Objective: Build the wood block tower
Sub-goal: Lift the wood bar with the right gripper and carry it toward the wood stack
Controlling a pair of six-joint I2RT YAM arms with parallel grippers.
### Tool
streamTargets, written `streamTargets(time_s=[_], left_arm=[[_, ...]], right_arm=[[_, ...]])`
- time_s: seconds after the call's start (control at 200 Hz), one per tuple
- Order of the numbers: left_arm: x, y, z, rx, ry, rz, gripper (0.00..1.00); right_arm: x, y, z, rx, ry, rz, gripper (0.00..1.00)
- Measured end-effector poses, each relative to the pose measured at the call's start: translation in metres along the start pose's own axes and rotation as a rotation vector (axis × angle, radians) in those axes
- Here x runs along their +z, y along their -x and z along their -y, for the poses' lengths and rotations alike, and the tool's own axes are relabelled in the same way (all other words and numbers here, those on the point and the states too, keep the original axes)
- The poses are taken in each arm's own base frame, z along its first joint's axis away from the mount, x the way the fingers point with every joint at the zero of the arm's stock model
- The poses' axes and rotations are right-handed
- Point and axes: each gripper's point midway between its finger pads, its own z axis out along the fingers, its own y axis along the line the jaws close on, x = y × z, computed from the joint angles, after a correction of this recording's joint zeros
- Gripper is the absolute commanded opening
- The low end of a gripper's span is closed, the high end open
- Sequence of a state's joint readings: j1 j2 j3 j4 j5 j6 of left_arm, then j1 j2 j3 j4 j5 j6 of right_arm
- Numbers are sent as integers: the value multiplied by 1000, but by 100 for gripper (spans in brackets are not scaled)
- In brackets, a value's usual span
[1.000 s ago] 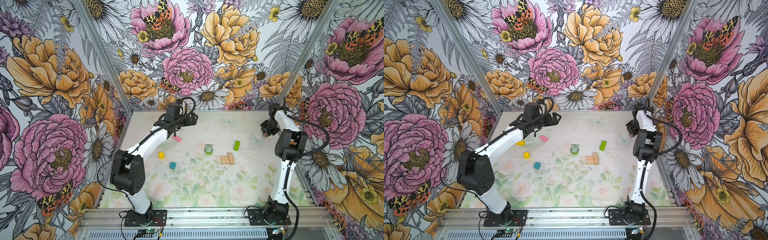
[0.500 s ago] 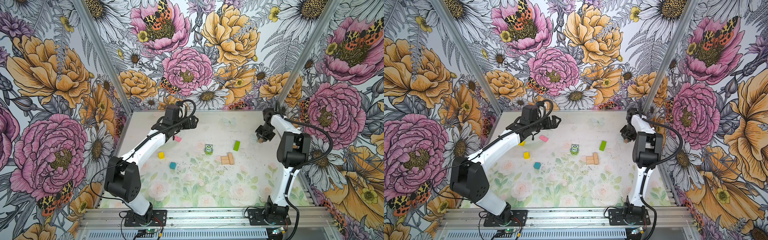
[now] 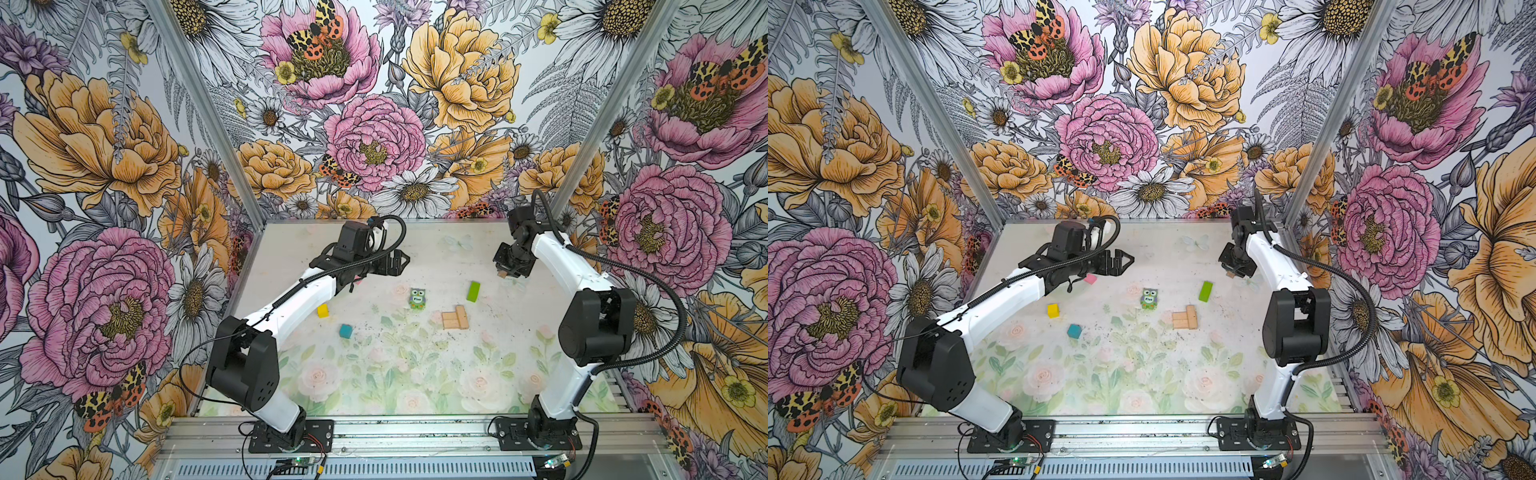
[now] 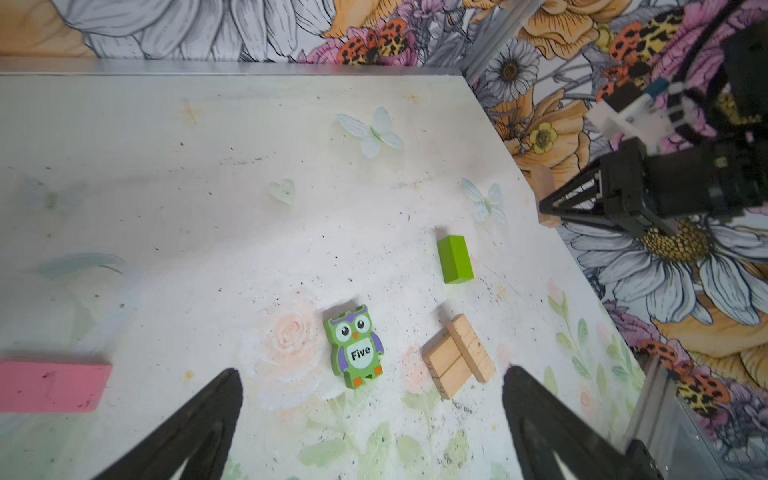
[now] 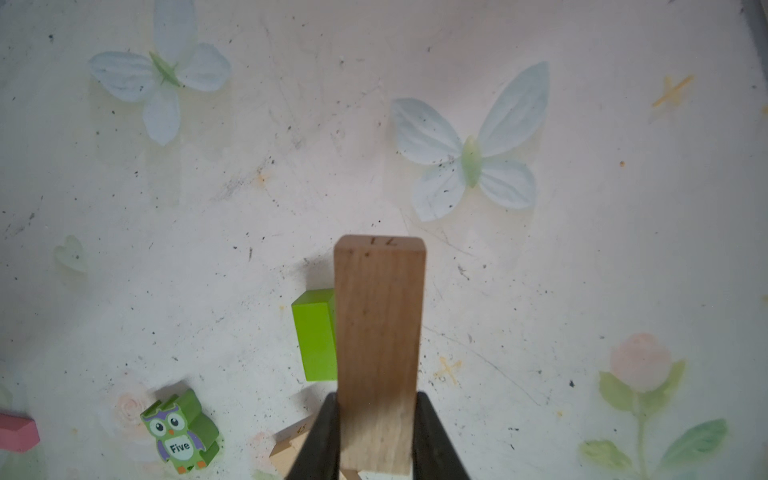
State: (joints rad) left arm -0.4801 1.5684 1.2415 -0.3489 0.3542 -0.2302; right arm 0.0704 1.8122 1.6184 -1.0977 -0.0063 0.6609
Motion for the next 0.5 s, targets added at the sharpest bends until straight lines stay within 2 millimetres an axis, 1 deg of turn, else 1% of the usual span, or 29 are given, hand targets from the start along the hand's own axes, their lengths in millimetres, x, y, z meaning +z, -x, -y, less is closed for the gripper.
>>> streamTargets(time_s=[0.105, 0.2, 0.34, 0.5], left_arm=[[-1, -22, 16, 33, -72, -54, 99], [-6, -36, 26, 52, -127, -84, 99], [-16, -48, 37, 71, -188, -103, 99], [-28, -59, 48, 95, -229, -113, 99]], right_arm=[[-3, -16, -13, -43, 23, -14, 9], [-5, -29, -26, -80, 43, -23, 9], [-5, -46, -43, -133, 64, -36, 9], [2, -70, -59, -196, 76, -69, 9]])
